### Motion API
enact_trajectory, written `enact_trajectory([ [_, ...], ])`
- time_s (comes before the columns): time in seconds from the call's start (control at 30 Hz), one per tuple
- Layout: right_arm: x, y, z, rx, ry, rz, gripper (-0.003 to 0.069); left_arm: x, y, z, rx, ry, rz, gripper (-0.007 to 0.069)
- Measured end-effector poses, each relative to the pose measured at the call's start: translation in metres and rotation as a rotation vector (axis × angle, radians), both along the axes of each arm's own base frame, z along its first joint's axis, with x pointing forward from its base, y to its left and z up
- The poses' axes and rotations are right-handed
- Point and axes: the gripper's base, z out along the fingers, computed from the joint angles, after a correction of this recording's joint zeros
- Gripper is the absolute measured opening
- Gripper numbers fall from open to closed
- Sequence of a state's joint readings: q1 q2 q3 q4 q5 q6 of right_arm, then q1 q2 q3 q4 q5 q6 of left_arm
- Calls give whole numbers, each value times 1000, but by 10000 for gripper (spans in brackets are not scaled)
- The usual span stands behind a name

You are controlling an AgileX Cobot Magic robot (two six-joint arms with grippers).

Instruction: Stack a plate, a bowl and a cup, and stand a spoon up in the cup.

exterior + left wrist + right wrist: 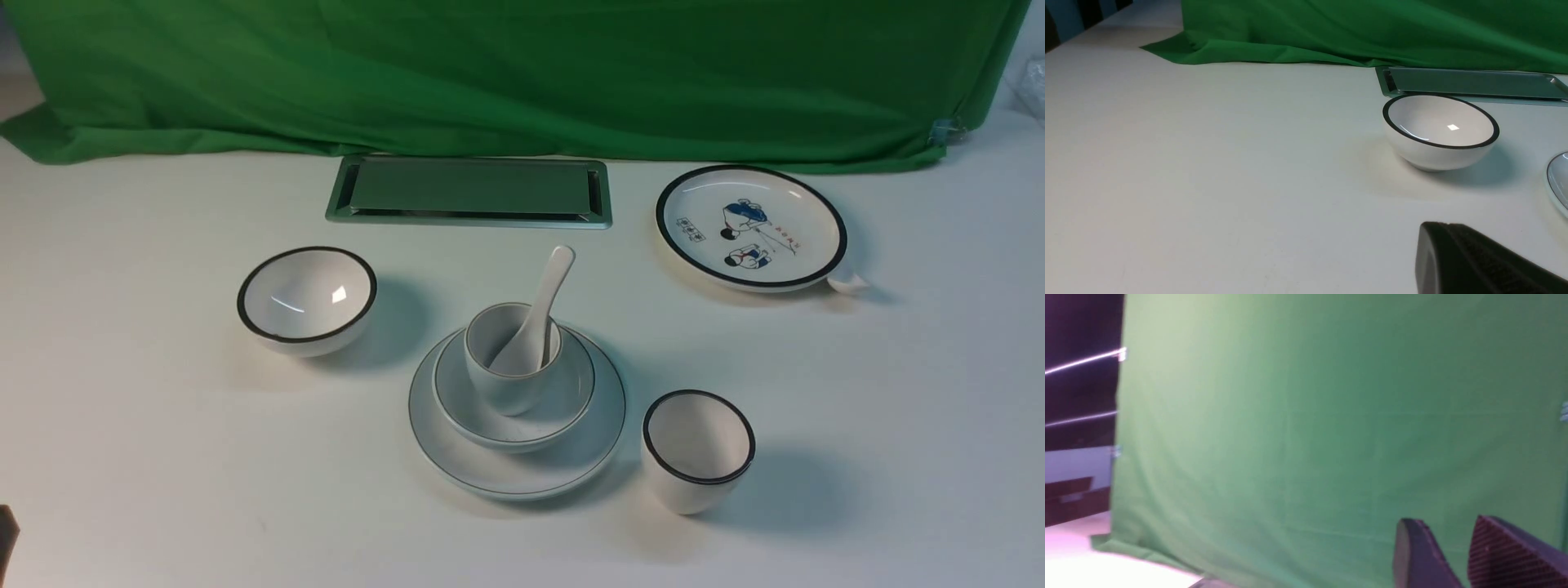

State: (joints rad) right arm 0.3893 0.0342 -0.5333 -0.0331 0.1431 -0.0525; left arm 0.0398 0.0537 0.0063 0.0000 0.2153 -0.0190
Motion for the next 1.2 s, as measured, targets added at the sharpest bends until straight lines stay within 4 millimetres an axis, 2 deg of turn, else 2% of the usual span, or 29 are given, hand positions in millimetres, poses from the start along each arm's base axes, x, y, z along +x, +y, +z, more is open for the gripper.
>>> enact_trajectory([
  [0.1,3,2,-4,-1,25,12,237,0,0,0,-1,0,0,1],
  [0.23,19,8,-37,-39,122,-36,237,0,0,0,-1,-1,0,1],
  [0.33,33,8,-77,-77,244,-144,237,0,0,0,-1,-1,0,1],
  [0.37,34,8,-81,-84,255,-165,237,0,0,0,-1,-1,0,1],
  [0.4,41,7,-106,-96,334,-215,237,0,0,0,-1,-1,0,1],
  [0.43,44,6,-118,-102,371,-240,237,0,0,0,-1,-1,0,1],
  [0.47,49,3,-149,-114,466,-315,237,0,0,0,-1,-1,0,1],
  [0.5,51,1,-166,-112,534,-348,237,0,0,0,-1,0,0,1],
  [0.53,50,0,-173,-107,574,-369,237,0,0,0,-1,-1,0,1],
  [0.63,50,-2,-181,-99,623,-407,237,0,0,0,-1,-1,0,1],
  [1.2,50,-3,-180,-62,623,-413,237,0,0,0,0,-1,0,1],
])
